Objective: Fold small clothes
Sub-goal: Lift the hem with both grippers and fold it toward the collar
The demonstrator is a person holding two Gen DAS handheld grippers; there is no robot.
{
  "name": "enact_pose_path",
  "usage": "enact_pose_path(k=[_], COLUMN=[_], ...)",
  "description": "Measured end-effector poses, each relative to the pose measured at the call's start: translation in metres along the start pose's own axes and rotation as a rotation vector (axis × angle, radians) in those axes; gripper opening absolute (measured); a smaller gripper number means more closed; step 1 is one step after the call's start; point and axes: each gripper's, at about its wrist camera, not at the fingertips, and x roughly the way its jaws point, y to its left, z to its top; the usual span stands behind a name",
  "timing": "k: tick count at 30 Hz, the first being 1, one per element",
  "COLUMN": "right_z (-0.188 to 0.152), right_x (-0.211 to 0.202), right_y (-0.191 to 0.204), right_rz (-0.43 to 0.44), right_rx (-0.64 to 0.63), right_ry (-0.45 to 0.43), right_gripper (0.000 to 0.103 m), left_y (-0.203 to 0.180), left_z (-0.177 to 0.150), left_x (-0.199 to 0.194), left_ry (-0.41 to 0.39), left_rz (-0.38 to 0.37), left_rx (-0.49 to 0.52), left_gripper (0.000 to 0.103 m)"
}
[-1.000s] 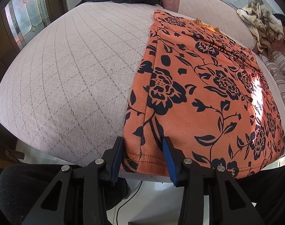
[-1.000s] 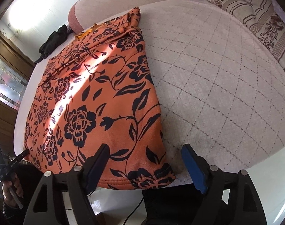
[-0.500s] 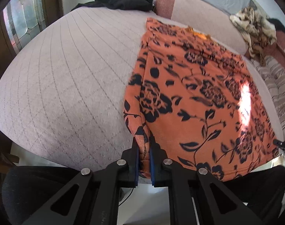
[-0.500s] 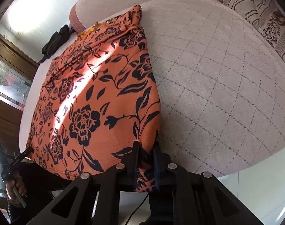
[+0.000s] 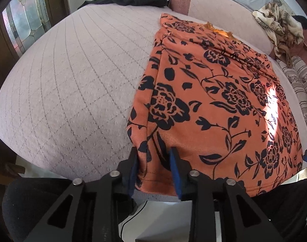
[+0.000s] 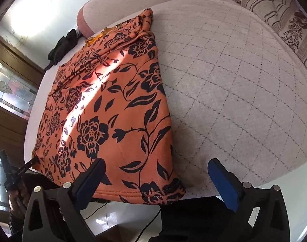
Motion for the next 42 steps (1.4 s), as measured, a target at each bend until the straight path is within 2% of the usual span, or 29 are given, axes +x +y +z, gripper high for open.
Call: enact_pose_path(k=[1,2,3,4,6,7,8,13,15,19,23,25,26,28,30,32,38,40,42], right_z=[-0.001,-0.002,-0.003,-0.005,-0.003,-0.002,-0.001,0.006,0.007,0.003,0.008,0.014,0.017,0.018,0.017,0.018,0.05,0.078,0.115], right_x=[0.005,0.012,0.017,0.02,0.02,0.019,0.017,-0.01,-0.011,0.011,0.001,-0.007,-0.007,0.008,0.018,0.015,0.009,0.004,-0.004], right_y=[0.003,0.007,0.013,0.019,0.018,0.015,0.012,0.006,0.003,-0.008,-0.011,-0.008,-0.007,-0.008,-0.012,-0.013,-0.003,0.005,0.008], right_rz=[0.01,0.011,-0.021,-0.058,-0.059,-0.061,-0.054,0.055,0.088,0.115,0.199,0.228,0.23,0.226,0.238,0.271,0.356,0.395,0.429], right_rx=[-0.002,-0.018,-0.045,-0.08,-0.075,-0.069,-0.066,0.003,0.034,0.088,0.133,0.132,0.131,0.145,0.169,0.187,0.178,0.166,0.172], right_ry=[0.015,0.038,0.056,0.056,0.066,0.071,0.077,0.006,-0.001,0.048,0.006,-0.027,-0.031,0.005,0.033,0.015,-0.018,-0.067,-0.143], right_gripper=[0.077,0.042,0.034,0.034,0.031,0.02,0.009,0.008,0.008,0.008,0.008,0.008,0.008,0.008,0.008,0.008,0.008,0.005,0.004], left_y=[0.0,0.0,-0.001,-0.001,-0.001,-0.001,0.0,0.014,0.014,0.01,0.014,0.009,0.007,0.011,0.012,0.009,0.007,0.003,-0.001], left_z=[0.0,-0.001,0.0,0.0,-0.001,-0.001,0.0,0.012,0.013,0.012,0.024,0.031,0.032,0.03,0.03,0.036,0.076,0.106,0.151], left_x=[0.002,0.003,0.003,0.004,0.003,0.003,0.001,-0.019,-0.014,0.0,-0.02,-0.023,-0.016,0.007,0.005,-0.004,-0.007,-0.017,-0.026], left_ry=[0.008,0.008,0.008,0.009,0.004,0.0,0.0,-0.063,-0.039,0.022,-0.031,-0.055,-0.037,0.054,0.04,0.004,-0.012,-0.076,-0.156], left_rz=[0.001,0.001,0.003,0.005,0.003,0.0,-0.024,-0.08,-0.08,-0.056,-0.098,-0.075,-0.054,-0.043,-0.053,-0.057,-0.103,-0.131,-0.154], left_rx=[-0.004,-0.003,0.001,0.006,0.011,0.017,0.017,-0.073,-0.08,-0.061,-0.091,-0.06,-0.042,-0.068,-0.074,-0.055,-0.067,-0.055,-0.044], left_gripper=[0.041,0.042,0.042,0.042,0.039,0.018,0.008,0.008,0.008,0.008,0.008,0.008,0.008,0.008,0.008,0.008,0.008,0.008,0.008])
